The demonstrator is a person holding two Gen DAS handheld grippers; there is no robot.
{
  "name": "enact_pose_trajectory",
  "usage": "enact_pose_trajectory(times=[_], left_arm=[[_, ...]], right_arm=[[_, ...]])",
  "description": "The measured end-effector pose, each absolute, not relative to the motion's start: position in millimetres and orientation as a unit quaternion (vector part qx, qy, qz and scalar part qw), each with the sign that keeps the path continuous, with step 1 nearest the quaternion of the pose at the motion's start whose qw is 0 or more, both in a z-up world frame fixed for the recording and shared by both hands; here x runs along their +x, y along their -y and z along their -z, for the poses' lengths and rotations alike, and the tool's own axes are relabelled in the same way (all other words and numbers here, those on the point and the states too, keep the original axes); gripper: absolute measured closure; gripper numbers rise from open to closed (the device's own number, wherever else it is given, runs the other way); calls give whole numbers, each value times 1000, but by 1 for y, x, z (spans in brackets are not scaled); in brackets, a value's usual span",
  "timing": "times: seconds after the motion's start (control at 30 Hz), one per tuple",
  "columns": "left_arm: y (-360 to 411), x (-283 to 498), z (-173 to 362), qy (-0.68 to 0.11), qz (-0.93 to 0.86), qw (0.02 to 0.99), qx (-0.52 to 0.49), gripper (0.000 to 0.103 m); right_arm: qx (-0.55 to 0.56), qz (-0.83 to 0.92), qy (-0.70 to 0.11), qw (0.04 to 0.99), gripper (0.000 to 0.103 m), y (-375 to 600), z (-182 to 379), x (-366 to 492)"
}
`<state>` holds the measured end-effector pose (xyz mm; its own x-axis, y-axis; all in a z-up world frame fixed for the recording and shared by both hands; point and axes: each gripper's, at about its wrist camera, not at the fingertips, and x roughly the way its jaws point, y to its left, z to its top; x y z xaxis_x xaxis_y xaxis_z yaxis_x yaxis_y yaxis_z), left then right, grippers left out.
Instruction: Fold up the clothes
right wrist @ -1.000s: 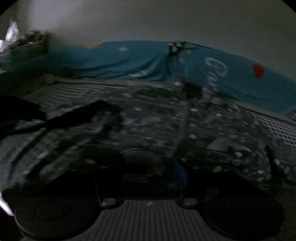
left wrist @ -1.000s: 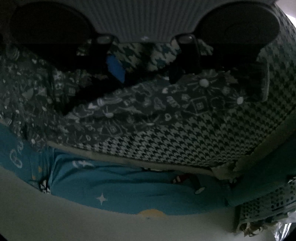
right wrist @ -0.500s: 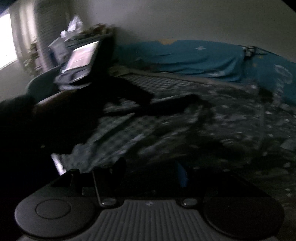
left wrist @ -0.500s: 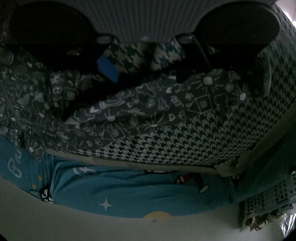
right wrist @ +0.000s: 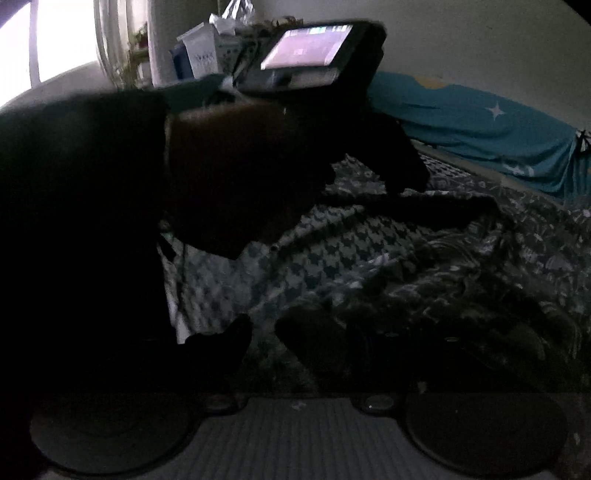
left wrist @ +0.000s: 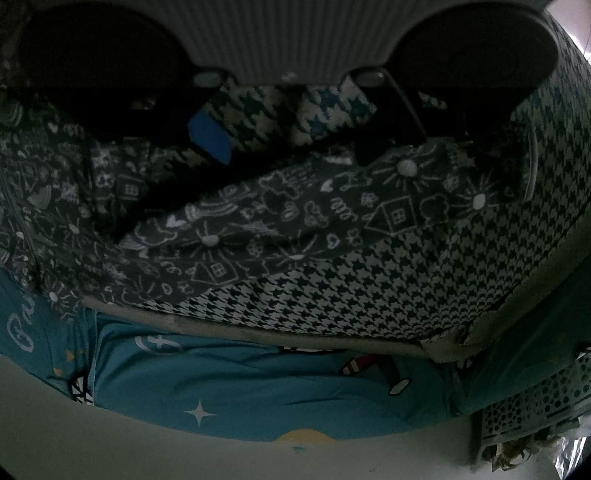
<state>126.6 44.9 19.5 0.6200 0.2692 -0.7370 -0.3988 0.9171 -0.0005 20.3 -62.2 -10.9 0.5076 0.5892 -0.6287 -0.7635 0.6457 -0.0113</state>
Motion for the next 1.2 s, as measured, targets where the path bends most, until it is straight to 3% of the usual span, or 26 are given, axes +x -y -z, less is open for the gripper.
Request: enact_pose_trajectory(times=[0.2,0.27,0.47,1.2], left_arm=[[-45,127,-20,-396,-184,896,-84,26],[-45,127,-20,-397,-184,896,-84,26],[-48,124,-21,-395,-185,896,-85,26],[-61,115,-44,-341,-221,912,-54,24]], right_arm=[[-194,-355,-286,868,49,43,26,26],[-196,-345,-291,870,64,40,30,32],[-178,-349,-295,871,90,43,27,36],[-115,-390,-320,856,93,15,16,43]])
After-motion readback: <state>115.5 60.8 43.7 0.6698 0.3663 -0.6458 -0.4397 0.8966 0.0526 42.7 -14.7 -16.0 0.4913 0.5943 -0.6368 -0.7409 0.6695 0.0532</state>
